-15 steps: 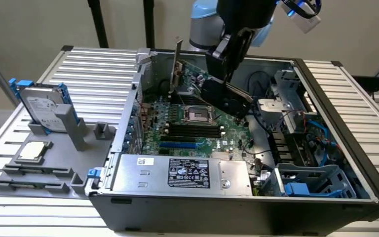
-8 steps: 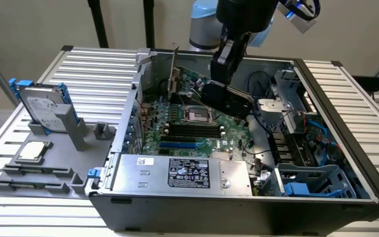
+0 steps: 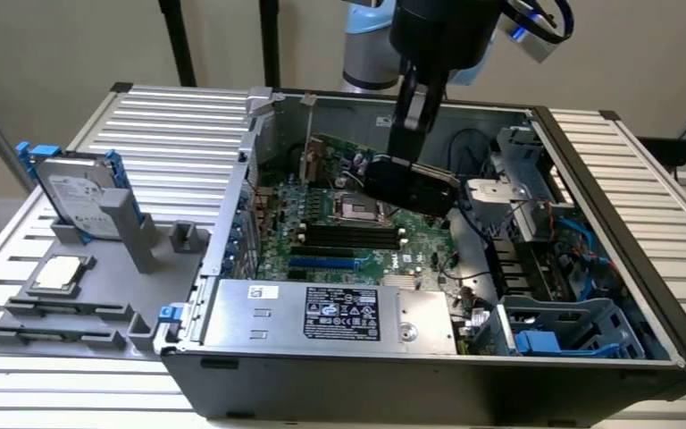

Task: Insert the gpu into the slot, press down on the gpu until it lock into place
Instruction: 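Insert the gpu into the slot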

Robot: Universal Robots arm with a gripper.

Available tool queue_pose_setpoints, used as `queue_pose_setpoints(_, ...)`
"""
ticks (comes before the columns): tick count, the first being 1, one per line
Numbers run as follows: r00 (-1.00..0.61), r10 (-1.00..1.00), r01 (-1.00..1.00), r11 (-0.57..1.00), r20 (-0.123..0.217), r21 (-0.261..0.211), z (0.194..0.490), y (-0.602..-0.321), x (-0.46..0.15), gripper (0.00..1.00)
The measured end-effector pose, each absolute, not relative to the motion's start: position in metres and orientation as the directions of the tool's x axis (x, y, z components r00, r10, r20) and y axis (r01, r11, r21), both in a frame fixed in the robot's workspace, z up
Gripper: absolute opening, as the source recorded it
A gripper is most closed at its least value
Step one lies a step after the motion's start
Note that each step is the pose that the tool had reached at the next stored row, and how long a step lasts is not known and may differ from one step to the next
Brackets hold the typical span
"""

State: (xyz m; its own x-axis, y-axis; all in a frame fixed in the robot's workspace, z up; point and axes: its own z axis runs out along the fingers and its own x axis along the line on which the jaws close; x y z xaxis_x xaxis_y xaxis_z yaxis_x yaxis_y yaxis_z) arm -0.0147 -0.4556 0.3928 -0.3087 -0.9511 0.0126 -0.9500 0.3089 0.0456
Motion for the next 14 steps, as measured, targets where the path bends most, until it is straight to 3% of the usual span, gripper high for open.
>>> queue_pose_setpoints(14, -0.181, -0.983, -0.983, 0.180, -0.034, 0.035, 0.380, -0.456, -0.025, 0.26)
